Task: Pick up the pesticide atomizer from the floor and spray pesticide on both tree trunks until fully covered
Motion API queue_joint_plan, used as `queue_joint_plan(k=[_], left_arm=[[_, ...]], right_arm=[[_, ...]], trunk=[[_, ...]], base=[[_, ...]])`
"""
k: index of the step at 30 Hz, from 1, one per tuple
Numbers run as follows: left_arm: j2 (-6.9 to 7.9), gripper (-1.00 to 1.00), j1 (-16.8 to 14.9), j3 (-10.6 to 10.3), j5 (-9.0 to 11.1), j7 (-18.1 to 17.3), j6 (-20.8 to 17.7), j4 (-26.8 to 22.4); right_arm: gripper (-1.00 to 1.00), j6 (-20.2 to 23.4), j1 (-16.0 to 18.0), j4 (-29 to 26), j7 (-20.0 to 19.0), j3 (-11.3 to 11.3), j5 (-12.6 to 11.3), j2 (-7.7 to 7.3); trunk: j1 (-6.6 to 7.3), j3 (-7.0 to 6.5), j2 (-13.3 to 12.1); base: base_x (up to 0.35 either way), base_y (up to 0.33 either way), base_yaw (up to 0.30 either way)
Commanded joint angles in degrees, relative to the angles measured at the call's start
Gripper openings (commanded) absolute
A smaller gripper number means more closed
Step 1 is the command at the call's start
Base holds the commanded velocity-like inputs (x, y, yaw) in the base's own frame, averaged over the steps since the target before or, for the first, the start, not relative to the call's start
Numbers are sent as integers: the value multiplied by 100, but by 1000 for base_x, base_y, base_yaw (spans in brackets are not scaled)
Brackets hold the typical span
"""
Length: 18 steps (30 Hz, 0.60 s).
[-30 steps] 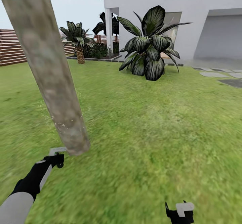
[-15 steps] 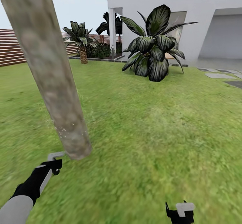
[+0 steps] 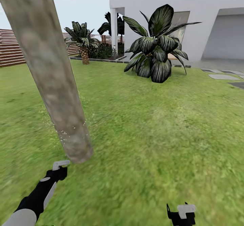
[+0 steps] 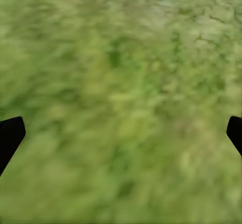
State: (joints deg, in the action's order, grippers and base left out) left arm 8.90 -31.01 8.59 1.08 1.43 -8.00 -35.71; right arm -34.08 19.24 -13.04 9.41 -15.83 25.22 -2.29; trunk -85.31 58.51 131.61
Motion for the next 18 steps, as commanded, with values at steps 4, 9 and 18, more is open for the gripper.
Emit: queue_joint_plan(k=[4, 9, 18], left_arm=[[49, -100, 3, 102, 3, 36, -35, 254], [9, -100, 5, 102, 10, 59, 20, 439], [-83, -100, 7, 130, 33, 70, 18, 450]], right_arm=[[100, -2, 0, 3, 0, 1, 0, 1], [100, 1, -1, 3, 0, 1, 9, 1], [100, -2, -1, 3, 1, 1, 1, 0]], trunk=[[0, 0, 0], [0, 0, 0], [0, 0, 0]], base=[[0, 0, 255], [0, 0, 269], [86, -202, 20]])
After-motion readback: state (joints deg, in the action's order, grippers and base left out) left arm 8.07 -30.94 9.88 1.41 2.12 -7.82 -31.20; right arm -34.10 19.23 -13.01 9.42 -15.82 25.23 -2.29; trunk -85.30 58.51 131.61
